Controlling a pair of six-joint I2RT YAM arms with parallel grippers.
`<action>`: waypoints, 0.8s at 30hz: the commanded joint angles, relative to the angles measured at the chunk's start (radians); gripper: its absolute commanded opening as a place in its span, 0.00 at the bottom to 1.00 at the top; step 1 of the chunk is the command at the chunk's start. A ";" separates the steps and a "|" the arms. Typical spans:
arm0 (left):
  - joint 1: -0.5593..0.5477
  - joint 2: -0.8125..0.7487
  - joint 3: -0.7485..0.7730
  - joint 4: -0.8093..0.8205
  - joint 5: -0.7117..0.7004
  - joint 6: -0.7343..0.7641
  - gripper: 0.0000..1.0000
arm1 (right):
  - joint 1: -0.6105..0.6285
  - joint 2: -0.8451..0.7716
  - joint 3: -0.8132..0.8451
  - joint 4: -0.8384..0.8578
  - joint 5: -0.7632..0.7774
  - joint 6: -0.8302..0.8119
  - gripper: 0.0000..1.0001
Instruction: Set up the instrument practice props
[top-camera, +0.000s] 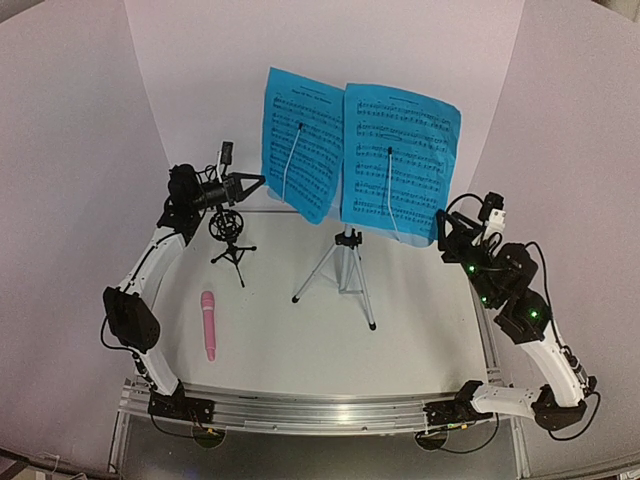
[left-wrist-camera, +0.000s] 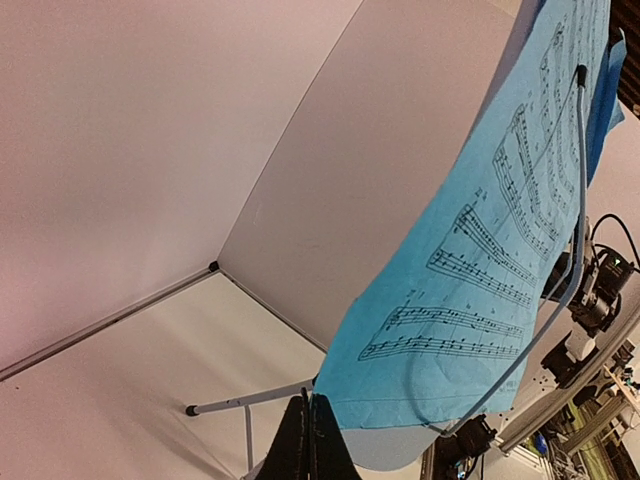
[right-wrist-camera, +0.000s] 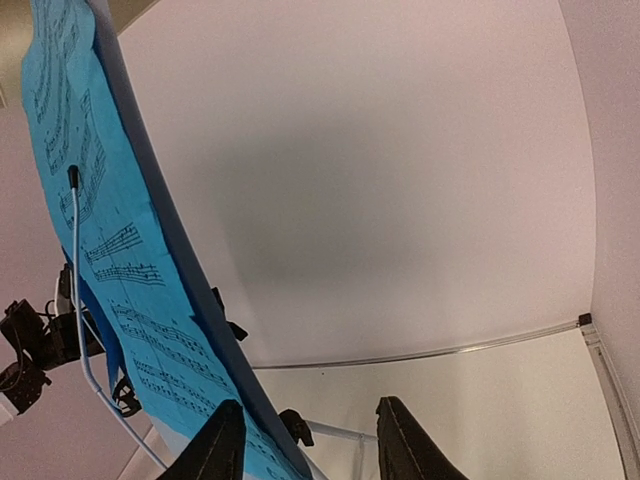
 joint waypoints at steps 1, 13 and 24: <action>-0.012 -0.065 -0.002 0.070 -0.008 -0.029 0.00 | 0.000 0.009 0.071 0.009 -0.021 0.015 0.44; -0.012 -0.086 -0.030 0.056 -0.010 -0.028 0.00 | 0.000 0.189 0.308 -0.006 -0.316 0.020 0.49; -0.012 -0.094 -0.027 0.042 -0.016 0.001 0.00 | 0.015 0.224 0.305 0.042 -0.173 0.070 0.54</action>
